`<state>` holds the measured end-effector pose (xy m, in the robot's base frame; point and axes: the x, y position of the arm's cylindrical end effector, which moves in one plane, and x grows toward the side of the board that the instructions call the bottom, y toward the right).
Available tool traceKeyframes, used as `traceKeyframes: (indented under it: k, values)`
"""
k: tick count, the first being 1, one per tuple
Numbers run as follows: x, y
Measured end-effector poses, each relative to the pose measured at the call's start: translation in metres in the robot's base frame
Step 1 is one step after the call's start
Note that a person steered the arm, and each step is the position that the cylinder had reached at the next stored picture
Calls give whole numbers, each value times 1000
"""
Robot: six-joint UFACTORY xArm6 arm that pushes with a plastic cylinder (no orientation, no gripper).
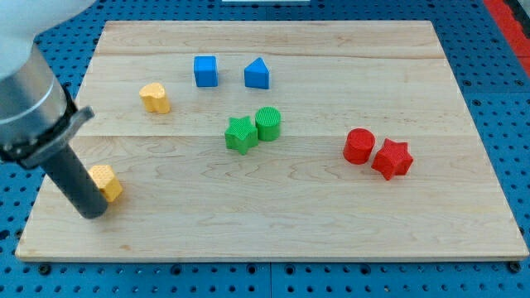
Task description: Push the yellow hexagon below the yellow heart
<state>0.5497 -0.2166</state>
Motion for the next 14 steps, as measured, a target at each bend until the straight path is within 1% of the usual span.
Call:
traceKeyframes:
  k: [2,3,4,5,6,7,8,9,10,11,12,13,14]
  values:
    - [-13,-6]
    - [-24,43]
    - [-46,65]
    - [7,18]
    - [24,-52]
    - [0,-25]
    - [-31,16]
    - [-71,16]
    - [-101,22]
    - [-110,46]
    - [-101,31]
    - [-88,56]
    - [-86,102]
